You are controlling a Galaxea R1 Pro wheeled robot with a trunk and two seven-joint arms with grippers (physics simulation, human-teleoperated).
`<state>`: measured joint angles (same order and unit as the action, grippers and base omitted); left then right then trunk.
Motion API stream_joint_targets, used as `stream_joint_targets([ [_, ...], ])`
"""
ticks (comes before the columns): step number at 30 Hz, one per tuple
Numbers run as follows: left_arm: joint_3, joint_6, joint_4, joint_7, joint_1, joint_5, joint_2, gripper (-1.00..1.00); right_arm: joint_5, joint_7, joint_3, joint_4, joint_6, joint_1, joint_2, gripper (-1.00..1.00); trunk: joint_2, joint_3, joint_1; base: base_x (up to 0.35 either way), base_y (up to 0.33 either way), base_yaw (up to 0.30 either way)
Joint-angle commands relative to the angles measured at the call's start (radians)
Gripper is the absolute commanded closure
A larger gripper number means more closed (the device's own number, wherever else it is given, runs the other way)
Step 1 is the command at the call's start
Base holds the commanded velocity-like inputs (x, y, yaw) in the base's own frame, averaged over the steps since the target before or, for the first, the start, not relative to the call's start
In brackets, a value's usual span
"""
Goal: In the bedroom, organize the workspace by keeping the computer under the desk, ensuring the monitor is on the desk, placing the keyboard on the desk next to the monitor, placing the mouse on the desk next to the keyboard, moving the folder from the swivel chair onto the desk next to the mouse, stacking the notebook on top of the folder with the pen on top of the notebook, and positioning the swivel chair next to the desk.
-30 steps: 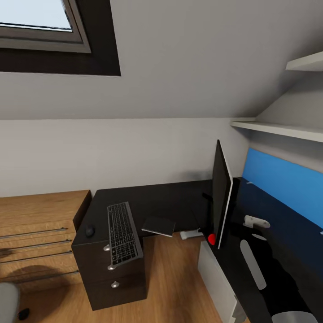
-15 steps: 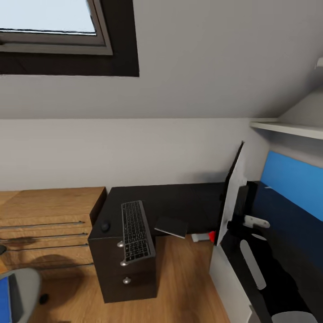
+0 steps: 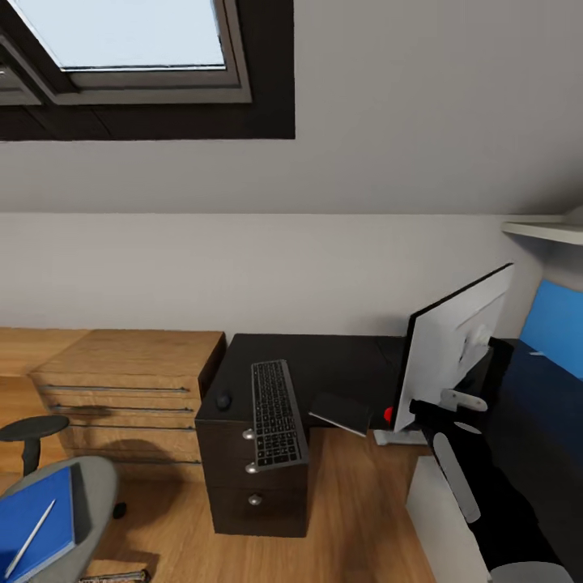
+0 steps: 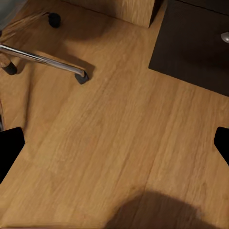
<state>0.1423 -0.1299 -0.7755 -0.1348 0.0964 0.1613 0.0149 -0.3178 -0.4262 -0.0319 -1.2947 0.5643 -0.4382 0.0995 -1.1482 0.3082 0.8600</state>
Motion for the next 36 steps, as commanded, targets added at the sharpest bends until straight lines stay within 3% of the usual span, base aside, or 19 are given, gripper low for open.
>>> stream_joint_targets([
  [1,0.000,-0.002,-0.001,0.000,0.000,0.009,0.000,-1.00,-0.012,-0.008,0.001,-0.001,0.002,0.000,0.001,-1.00,-0.001,0.001,0.000,0.000,0.000,0.208],
  [13,0.000,-0.003,-0.001,0.000,0.000,0.009,-0.001,-1.00,-0.011,-0.007,0.001,-0.001,0.002,0.000,0.002,-1.00,-0.001,0.000,0.000,0.000,0.000,0.036],
  [36,0.002,-0.004,-0.002,-0.002,0.000,0.009,-0.002,-1.00,-0.011,-0.003,0.000,0.003,0.003,0.000,0.006,-1.00,-0.001,-0.018,0.000,0.000,0.000,-0.205],
])
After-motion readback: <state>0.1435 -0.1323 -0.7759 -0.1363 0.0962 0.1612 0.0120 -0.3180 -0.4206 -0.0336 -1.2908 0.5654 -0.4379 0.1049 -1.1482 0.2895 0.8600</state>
